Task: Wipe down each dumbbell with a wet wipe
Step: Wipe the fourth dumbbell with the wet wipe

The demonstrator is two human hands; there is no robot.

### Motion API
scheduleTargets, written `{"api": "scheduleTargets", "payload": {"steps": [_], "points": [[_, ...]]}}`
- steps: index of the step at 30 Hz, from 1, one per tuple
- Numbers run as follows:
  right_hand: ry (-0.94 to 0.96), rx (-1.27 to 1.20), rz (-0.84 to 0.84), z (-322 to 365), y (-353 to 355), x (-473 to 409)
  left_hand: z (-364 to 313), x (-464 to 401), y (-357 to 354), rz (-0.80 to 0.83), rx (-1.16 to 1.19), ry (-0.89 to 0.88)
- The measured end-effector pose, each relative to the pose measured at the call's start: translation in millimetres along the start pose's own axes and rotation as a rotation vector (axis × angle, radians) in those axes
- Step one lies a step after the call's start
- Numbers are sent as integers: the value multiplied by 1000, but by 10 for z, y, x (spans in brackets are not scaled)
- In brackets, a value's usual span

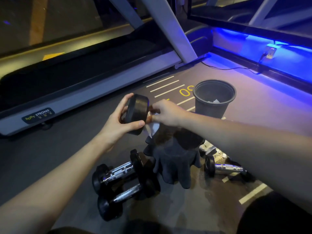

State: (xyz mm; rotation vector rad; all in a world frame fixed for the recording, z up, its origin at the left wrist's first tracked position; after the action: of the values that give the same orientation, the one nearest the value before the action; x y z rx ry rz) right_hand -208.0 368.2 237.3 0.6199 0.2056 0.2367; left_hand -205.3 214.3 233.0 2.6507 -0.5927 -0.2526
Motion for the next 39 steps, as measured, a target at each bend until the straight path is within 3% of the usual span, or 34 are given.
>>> {"api": "scheduleTargets", "payload": {"steps": [4, 10, 13, 16, 21, 24, 26, 31, 33, 37, 39], "points": [[-54, -37, 86, 23, 32, -2, -23, -20, -8, 21, -20, -22], [-12, 326, -256, 98, -65, 208, -16, -17, -20, -5, -3, -15], [15, 407, -334, 134, -103, 260, -8, -17, -15, -8, -4, -11], [-11, 331, -229, 56, -97, 145, 26, -1, -3, -20, 18, 5], [-144, 7, 120, -33, -60, -13, 51, 24, -9, 6, 10, 13], [-190, -59, 182, -25, -62, 7, 11, 19, -24, 29, -3, -4], [-164, 24, 104, -10, -61, 32, 1, 15, -27, 23, -2, -6], [19, 392, -271, 129, -129, 243, -3, 6, -27, -2, 14, 6], [60, 421, -344, 149, -128, 273, -21, -3, -29, 5, 4, -5], [-105, 69, -116, -43, -96, 135, -9, 0, -31, 2, 8, 1], [-110, 16, -16, -52, -92, 62, 9, 11, -16, -9, 8, 6]]}}
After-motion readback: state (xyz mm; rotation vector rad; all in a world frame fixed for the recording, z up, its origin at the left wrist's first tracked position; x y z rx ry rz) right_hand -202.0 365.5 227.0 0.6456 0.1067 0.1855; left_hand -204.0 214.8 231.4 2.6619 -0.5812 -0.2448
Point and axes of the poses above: each hand's wrist, its own x-axis away from the middle knuckle, its own y-axis out of the back of the hand, z = x × y, the point moved 8 cm from there along -x, towards the middle knuckle, and after that the axes turned 11 degrees about -x, right-handed, at the moved point
